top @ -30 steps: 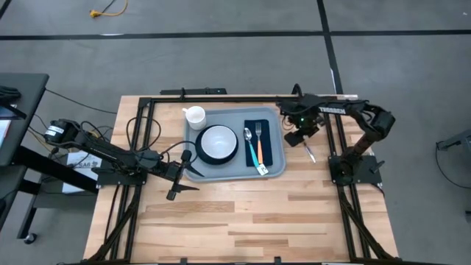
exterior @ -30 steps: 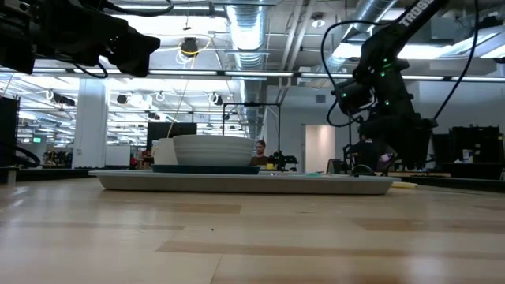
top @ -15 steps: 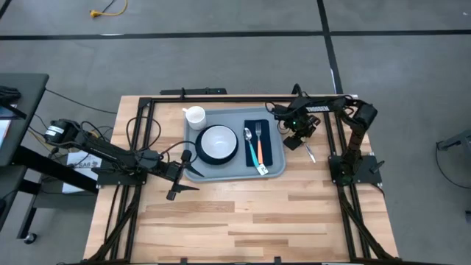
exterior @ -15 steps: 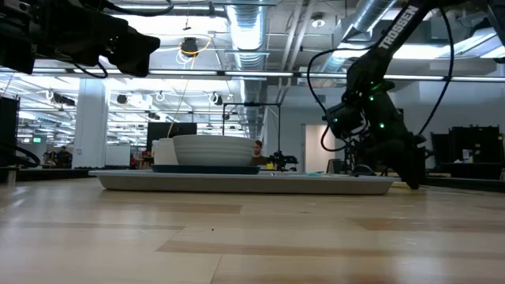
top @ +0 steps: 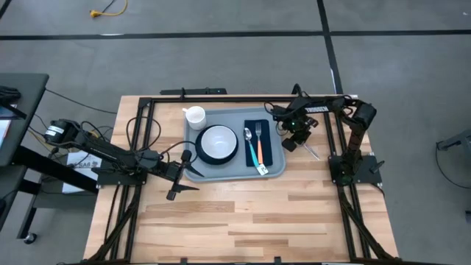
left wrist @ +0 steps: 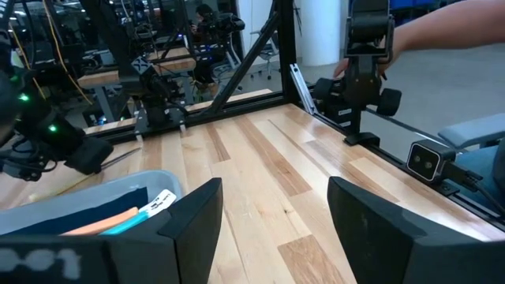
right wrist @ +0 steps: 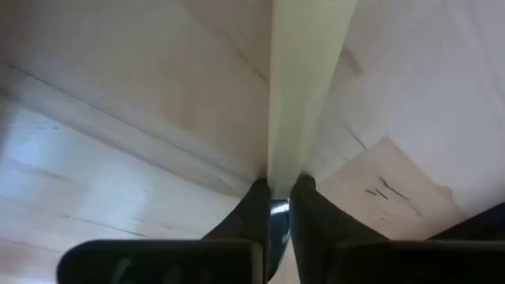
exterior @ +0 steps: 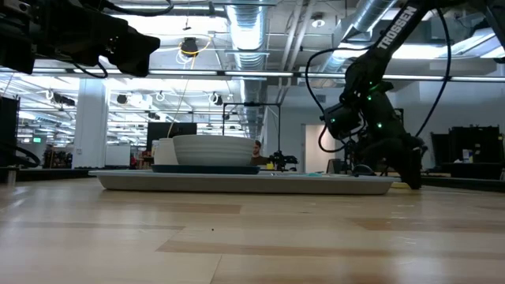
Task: Set up tray
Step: Put the yellow knife on the black napkin to the right of the orange fork
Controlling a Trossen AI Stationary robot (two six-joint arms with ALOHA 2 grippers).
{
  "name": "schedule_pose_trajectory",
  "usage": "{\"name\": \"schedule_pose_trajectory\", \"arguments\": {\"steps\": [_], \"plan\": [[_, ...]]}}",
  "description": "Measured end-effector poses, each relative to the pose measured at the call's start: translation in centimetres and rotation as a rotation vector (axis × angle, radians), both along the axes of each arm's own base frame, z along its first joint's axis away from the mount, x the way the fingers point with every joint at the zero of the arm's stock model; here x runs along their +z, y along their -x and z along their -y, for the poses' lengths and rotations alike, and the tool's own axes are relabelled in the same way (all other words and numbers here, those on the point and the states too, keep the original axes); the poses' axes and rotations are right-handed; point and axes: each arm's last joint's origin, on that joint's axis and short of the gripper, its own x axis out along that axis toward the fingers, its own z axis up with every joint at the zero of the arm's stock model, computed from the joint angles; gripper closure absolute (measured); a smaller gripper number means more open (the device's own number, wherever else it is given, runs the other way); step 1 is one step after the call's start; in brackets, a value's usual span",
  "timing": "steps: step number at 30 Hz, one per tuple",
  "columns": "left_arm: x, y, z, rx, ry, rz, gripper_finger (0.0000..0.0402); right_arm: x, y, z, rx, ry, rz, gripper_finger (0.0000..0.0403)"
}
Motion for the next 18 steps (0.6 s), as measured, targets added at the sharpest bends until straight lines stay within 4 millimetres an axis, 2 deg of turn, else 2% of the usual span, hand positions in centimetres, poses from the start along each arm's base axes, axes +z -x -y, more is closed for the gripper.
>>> {"name": "schedule_pose_trajectory", "arguments": {"steps": [3,5,8,12,18], "plan": [[0.0,0.0,0.0,-0.002,0.000,0.000,0.0182,0.1,0.0,0.0,-0.026,0.016,-0.007,0.0375],[0.0,0.0,0.0,-0.015,0.001,0.000,0.0182,0.3,0.1,-0.1,-0.047,0.040,-0.005,0.0384],[0.0,0.0,0.1,-0.025,0.001,0.000,0.0182,1.7,0.3,-0.3,-0.071,0.141,0.000,0.0393],[0.0,0.0,0.1,-0.026,0.000,0.000,0.0182,5.3,0.8,-0.5,-0.111,0.281,0.102,0.0402],[0.0,0.0,0.1,-0.026,0.000,0.000,0.0182,9.9,1.9,-2.1,-0.143,0.355,0.283,0.0402]]}}
